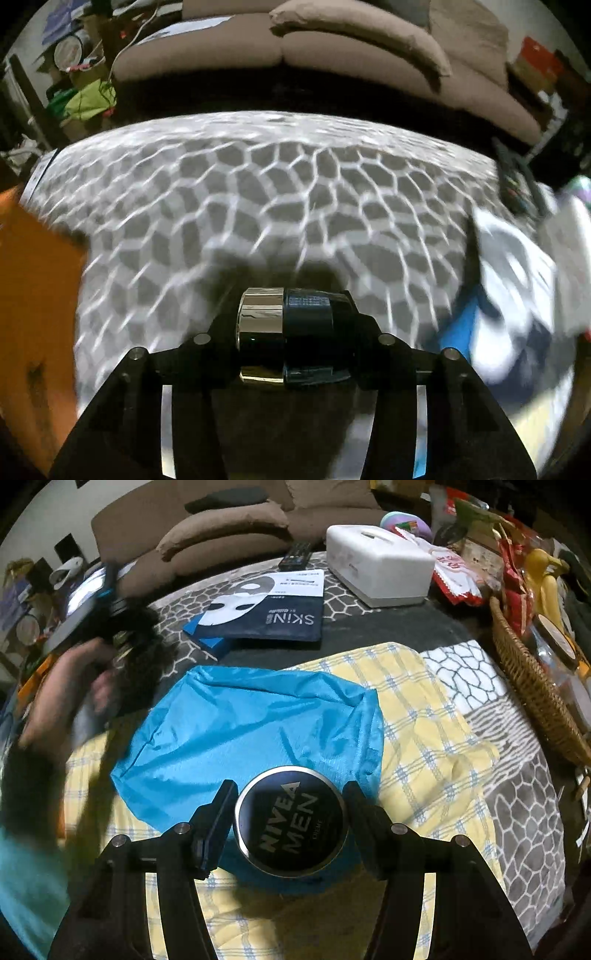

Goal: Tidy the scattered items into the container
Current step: 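Grasp the silver-and-blue cylinder with the left tool while the right tool holds the tin, then carry the cylinder and tin into the orange box and open both tools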

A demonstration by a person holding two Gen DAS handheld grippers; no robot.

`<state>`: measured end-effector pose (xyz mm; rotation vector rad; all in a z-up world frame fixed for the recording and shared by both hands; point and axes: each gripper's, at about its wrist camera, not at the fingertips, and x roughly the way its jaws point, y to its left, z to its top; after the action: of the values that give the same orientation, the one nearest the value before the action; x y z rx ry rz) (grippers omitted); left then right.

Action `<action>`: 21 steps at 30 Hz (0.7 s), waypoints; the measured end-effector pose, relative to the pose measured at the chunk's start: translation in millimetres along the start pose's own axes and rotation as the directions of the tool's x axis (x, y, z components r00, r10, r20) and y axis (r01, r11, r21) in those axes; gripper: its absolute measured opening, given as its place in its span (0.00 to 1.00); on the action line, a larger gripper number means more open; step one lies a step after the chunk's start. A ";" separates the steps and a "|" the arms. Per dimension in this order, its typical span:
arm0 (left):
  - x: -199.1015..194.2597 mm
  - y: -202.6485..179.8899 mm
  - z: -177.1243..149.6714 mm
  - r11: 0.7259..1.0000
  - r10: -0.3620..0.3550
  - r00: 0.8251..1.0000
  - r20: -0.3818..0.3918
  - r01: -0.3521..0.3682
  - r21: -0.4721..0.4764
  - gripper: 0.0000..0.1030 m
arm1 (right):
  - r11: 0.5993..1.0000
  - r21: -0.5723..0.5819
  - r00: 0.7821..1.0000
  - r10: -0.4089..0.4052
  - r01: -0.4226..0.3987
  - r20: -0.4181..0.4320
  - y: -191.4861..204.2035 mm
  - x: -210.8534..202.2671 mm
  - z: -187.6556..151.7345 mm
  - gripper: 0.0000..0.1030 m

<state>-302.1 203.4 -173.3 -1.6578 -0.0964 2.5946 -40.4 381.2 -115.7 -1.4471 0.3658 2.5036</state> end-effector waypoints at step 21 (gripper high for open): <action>-339.5 320.1 -116.5 0.988 -0.109 0.947 0.303 0.138 -0.075 0.41 | 0.975 -0.175 0.972 0.167 -0.137 0.168 92.9 -78.5 -3.6 0.58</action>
<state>-59.7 -142.1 57.3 -1.2242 -0.3319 2.7593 -28.5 286.9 -39.7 -1.2734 0.2537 2.8220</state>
